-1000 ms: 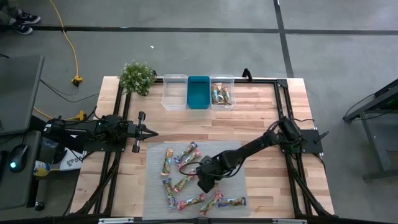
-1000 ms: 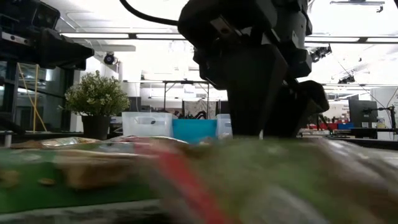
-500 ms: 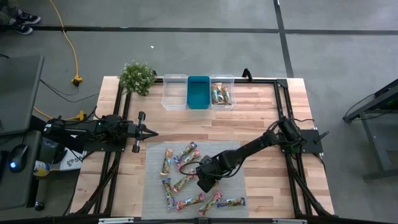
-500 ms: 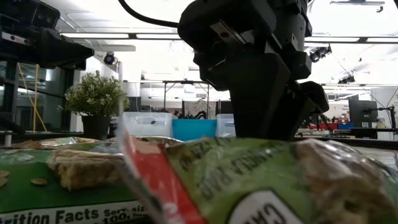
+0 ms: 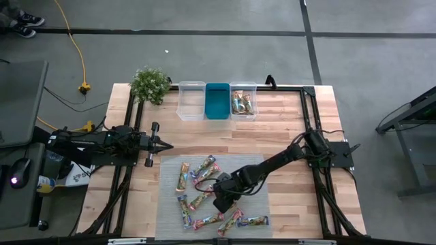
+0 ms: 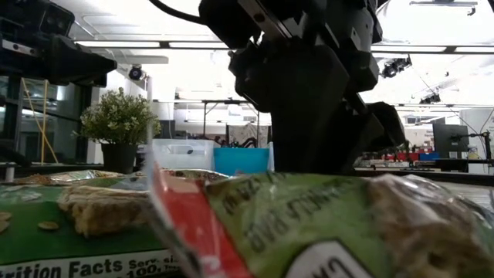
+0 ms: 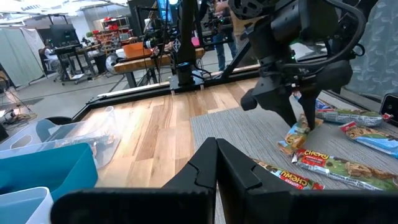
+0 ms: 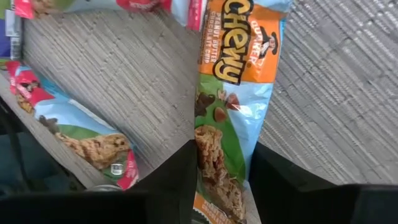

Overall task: Pick and place Granola Bars by type
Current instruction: Put the orange granola bar into the right transparent bin

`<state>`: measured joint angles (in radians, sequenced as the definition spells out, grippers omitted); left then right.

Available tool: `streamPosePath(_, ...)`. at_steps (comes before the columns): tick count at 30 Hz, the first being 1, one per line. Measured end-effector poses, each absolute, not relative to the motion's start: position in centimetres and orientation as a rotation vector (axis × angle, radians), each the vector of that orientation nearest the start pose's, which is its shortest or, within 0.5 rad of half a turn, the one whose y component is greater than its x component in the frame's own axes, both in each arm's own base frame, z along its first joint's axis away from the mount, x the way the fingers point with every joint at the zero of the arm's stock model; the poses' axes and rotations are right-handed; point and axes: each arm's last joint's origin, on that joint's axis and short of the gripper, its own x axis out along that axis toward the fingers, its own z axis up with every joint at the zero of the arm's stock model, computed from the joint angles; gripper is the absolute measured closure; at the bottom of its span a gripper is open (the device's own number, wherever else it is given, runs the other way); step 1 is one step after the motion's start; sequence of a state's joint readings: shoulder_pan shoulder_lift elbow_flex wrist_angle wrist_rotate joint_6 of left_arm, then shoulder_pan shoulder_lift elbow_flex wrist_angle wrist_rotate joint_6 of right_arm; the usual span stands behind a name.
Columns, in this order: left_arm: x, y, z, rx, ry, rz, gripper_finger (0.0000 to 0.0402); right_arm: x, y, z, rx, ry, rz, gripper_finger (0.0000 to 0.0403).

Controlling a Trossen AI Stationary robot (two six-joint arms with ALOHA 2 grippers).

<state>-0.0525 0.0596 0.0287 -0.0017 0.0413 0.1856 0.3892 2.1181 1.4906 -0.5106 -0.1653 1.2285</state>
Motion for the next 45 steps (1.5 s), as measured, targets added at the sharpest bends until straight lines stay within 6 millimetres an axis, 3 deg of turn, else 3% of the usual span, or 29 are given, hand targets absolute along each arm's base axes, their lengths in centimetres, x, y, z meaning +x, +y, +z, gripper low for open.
streamPosePath(14, 10.0, -0.6, 16.8, 0.186, 0.024, -0.097, 0.0401, 39.8, 16.8, 14.8, 0.958, 1.266, -0.271, 0.0286)
streamPosePath(23, 10.0, -0.6, 16.8, 0.186, 0.024, -0.097, 0.0401, 39.4, 16.5, 16.5, 0.965, 1.239, -0.28, 0.0287)
streamPosePath(35, 10.0, -0.6, 16.8, 0.185, 0.024, -0.097, 0.0401, 37.9, 14.5, 22.5, 0.94, 1.063, -0.337, 0.032)
streamPosePath(45, 10.0, -0.6, 16.8, 0.186, 0.024, -0.097, 0.0401, 35.2, 8.9, 29.0, 0.863, 0.885, -0.46, 0.032)
